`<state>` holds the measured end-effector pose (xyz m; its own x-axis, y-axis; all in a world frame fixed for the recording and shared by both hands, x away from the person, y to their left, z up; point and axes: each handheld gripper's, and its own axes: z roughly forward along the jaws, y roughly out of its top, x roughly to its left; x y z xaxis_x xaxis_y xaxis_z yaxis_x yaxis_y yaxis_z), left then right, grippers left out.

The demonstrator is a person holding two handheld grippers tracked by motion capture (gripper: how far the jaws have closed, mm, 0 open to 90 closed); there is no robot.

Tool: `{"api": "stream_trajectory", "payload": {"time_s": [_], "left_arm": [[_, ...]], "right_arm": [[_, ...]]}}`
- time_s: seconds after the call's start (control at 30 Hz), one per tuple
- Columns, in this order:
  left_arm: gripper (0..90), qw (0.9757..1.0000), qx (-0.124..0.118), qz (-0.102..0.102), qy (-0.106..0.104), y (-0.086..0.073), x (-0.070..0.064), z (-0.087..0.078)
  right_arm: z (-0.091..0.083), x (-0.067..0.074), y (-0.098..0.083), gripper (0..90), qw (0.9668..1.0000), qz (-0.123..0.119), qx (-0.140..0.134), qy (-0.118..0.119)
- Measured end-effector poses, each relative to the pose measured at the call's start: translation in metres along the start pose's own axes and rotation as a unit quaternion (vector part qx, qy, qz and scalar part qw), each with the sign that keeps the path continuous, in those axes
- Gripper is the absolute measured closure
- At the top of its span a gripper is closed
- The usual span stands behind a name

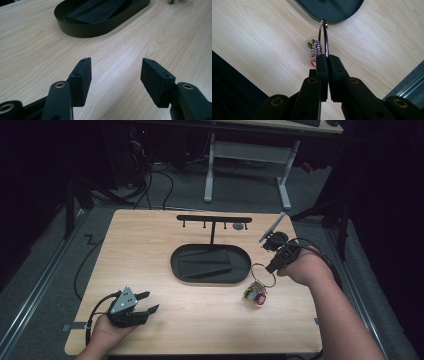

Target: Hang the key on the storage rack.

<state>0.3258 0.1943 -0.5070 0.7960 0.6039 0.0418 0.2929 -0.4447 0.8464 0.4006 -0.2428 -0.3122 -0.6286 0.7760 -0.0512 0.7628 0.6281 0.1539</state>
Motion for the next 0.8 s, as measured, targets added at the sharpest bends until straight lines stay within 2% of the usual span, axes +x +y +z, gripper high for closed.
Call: {"api": "stream_trajectory", "payload": {"time_s": [0.1, 0.13, 0.17, 0.2, 0.23, 0.3, 0.33, 0.8], "left_arm": [[42.4, 1.0000, 0.001, -0.001, 0.000, 0.000, 0.000, 0.000], [42.4, 1.0000, 0.000, -0.001, 0.001, 0.000, 0.000, 0.000], [42.5, 1.0000, 0.000, -0.001, 0.001, 0.000, 0.000, -0.001], [42.4, 1.0000, 0.000, -0.001, 0.001, 0.000, 0.000, -0.001], [42.4, 1.0000, -0.002, -0.002, 0.002, -0.001, 0.000, -0.002], [42.5, 1.0000, -0.001, -0.004, 0.003, -0.001, 0.001, -0.002], [42.5, 1.0000, -0.002, -0.005, 0.003, -0.001, 0.001, -0.002], [42.5, 1.0000, -0.002, -0.003, 0.004, -0.001, 0.003, -0.003]], "right_arm": [[-0.008, -0.002, 0.005, 87.9, 1.0000, -0.005, -0.004, -0.007], [-0.011, -0.001, 0.007, 87.9, 1.0000, 0.006, -0.001, -0.007], [-0.013, -0.003, 0.009, 87.9, 0.9999, -0.005, -0.007, -0.010], [-0.015, -0.003, 0.010, 87.9, 0.9999, 0.001, -0.005, -0.013], [-0.017, -0.005, 0.013, 87.9, 0.9999, -0.007, -0.009, -0.013], [-0.020, -0.007, 0.017, 87.8, 0.9998, -0.007, -0.011, -0.016], [-0.022, -0.007, 0.019, 87.9, 0.9998, 0.003, -0.010, -0.017], [-0.034, -0.021, 0.044, 87.9, 0.9995, 0.005, -0.020, -0.024]]}}
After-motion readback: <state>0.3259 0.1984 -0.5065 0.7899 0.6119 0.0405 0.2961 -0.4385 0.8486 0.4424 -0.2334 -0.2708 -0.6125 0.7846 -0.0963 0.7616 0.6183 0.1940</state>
